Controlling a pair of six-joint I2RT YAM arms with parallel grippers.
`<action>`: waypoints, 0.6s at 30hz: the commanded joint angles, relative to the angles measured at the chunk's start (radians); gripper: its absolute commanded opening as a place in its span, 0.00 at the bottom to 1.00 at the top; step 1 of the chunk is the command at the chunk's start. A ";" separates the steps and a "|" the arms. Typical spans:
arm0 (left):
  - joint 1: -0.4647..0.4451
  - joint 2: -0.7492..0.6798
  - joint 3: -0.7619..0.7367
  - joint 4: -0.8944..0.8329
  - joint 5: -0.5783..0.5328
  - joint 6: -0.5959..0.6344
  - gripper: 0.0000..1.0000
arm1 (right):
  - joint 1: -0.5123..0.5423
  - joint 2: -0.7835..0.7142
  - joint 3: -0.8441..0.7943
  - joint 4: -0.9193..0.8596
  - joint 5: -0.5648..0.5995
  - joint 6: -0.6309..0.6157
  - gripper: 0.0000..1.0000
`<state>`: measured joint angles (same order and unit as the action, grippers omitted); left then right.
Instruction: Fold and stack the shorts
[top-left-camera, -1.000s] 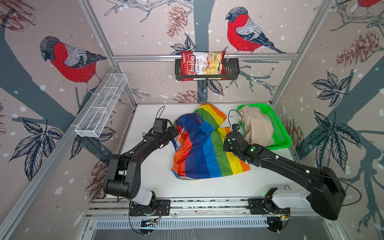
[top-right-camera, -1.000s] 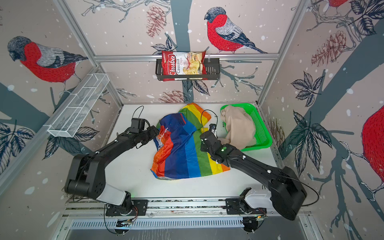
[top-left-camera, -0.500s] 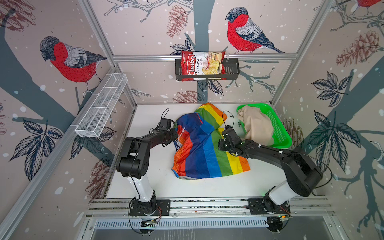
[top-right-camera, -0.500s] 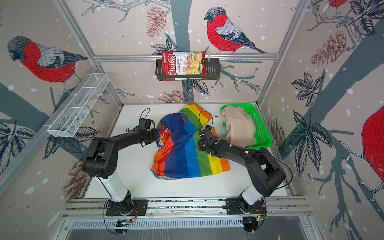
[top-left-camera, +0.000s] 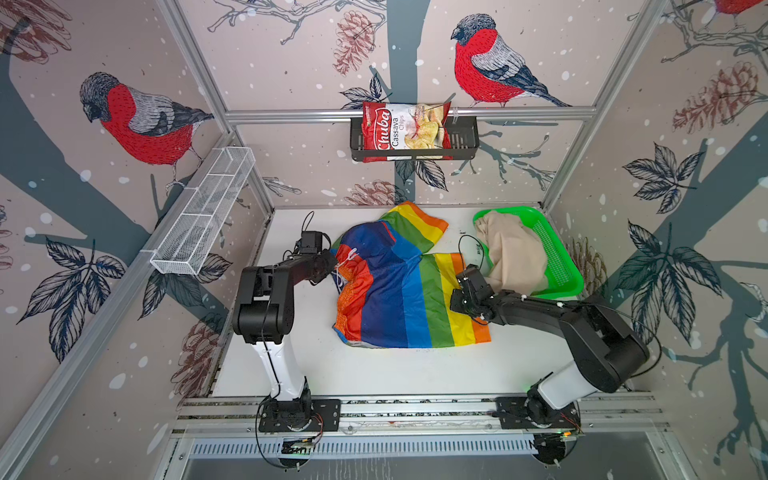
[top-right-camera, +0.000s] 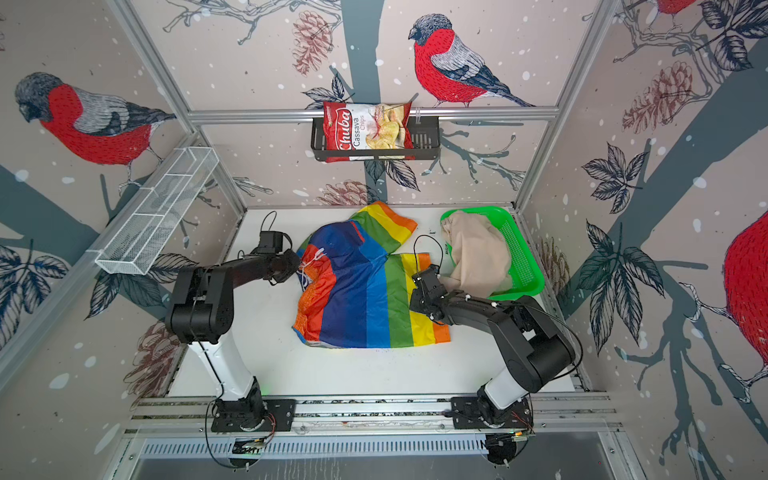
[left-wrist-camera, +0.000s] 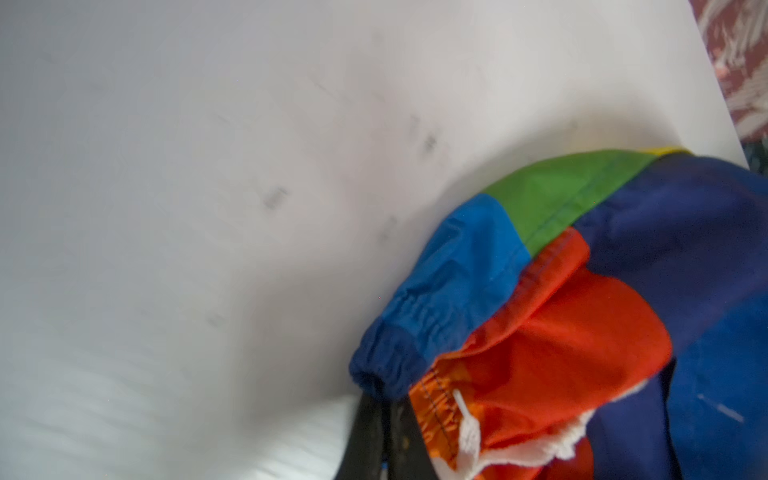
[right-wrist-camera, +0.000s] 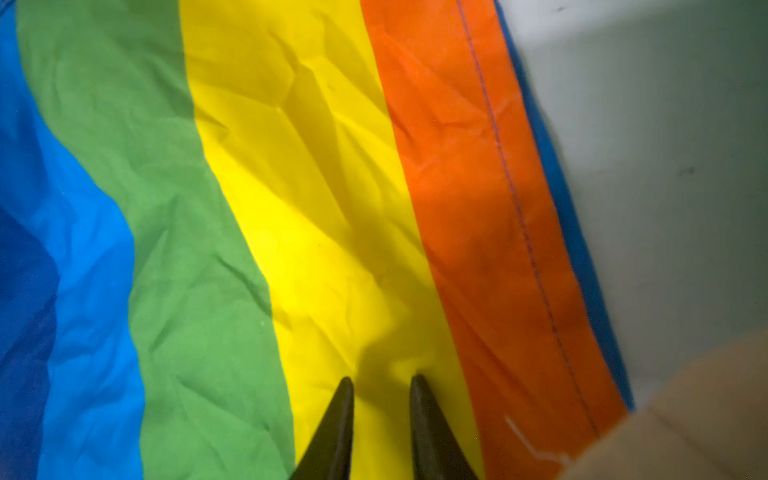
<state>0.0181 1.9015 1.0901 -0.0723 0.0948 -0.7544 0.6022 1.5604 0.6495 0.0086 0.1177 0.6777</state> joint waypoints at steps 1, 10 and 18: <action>0.032 0.013 -0.002 0.001 0.007 -0.002 0.00 | -0.004 -0.002 -0.054 -0.042 0.021 0.058 0.22; 0.092 -0.017 0.015 -0.028 -0.029 0.010 0.00 | -0.015 -0.088 -0.134 -0.118 0.109 0.085 0.19; 0.084 -0.097 0.014 -0.024 0.038 0.001 0.05 | -0.003 -0.169 -0.016 -0.143 0.082 -0.016 0.21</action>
<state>0.1085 1.8317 1.1072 -0.1085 0.1032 -0.7517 0.5888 1.4017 0.5694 -0.0864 0.2024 0.7197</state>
